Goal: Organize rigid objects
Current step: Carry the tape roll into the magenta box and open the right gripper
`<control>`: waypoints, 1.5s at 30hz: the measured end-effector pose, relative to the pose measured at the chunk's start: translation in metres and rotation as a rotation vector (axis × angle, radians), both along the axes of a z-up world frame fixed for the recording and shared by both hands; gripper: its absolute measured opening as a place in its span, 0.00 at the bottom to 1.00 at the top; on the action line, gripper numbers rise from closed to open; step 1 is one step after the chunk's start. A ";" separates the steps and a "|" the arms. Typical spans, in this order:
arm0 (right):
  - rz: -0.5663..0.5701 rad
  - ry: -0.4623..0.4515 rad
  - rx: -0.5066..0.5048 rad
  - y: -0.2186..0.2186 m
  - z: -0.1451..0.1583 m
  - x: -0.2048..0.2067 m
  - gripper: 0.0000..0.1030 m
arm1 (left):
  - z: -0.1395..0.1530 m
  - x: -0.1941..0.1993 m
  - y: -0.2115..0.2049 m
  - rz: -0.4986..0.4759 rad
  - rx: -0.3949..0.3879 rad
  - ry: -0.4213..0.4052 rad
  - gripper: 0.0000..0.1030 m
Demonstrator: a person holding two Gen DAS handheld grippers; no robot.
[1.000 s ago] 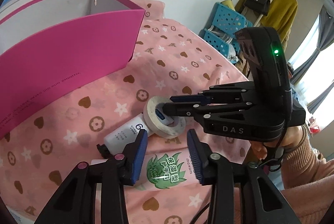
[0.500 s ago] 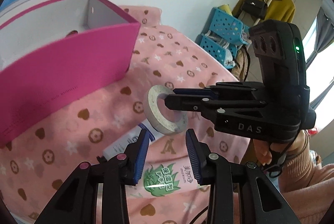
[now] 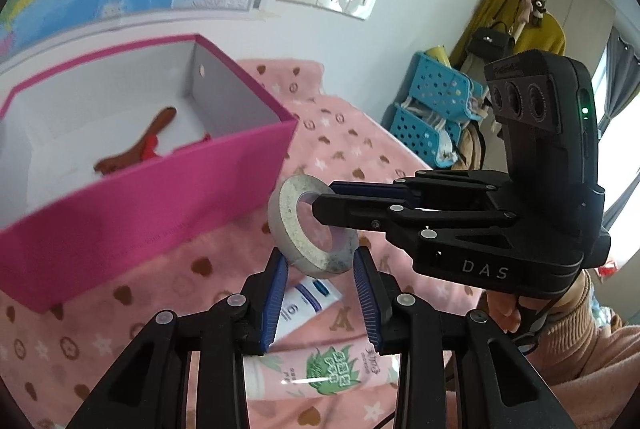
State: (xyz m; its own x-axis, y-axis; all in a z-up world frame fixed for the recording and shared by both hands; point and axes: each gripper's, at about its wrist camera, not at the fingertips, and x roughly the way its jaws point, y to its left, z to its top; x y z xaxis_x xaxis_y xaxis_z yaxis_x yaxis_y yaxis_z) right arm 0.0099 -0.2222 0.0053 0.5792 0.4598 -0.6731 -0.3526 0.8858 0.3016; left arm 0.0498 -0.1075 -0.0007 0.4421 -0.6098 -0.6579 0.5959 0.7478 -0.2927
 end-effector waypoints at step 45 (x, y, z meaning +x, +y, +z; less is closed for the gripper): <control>-0.015 0.048 -0.216 0.036 0.015 0.129 0.15 | 0.014 0.117 0.021 0.142 0.022 0.049 0.30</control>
